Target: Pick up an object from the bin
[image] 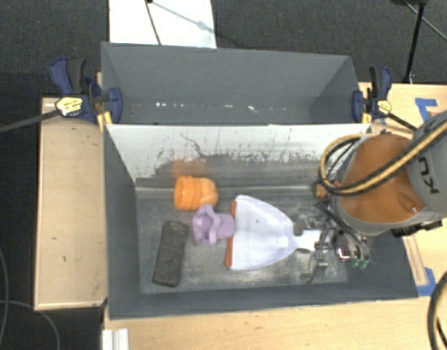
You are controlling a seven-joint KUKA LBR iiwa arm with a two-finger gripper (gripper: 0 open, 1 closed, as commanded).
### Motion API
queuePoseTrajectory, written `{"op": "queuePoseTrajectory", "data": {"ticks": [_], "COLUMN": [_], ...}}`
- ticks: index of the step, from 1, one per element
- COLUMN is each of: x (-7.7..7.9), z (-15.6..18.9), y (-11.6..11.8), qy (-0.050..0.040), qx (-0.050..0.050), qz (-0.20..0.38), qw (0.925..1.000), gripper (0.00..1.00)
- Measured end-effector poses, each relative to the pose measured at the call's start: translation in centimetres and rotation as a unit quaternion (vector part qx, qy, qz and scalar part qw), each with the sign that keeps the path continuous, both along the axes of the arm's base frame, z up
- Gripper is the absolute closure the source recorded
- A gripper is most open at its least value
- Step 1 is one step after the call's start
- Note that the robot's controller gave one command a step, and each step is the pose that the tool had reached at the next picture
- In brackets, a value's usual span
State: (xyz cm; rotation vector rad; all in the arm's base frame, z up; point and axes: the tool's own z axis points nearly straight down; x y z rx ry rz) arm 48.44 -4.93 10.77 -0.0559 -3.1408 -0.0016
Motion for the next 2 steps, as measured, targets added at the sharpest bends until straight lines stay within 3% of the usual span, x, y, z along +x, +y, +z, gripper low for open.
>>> {"op": "queuePoseTrajectory", "data": {"ticks": [1,2], "x": [2.4,0.2], "z": [-3.5,-3.6], "y": [0.2,0.2], "qy": [-0.0077,-0.0037], "qx": [-0.002,-0.001], "qz": [0.062,0.043], "qw": [0.9980,0.9991], "gripper": [0.00,1.00]}}
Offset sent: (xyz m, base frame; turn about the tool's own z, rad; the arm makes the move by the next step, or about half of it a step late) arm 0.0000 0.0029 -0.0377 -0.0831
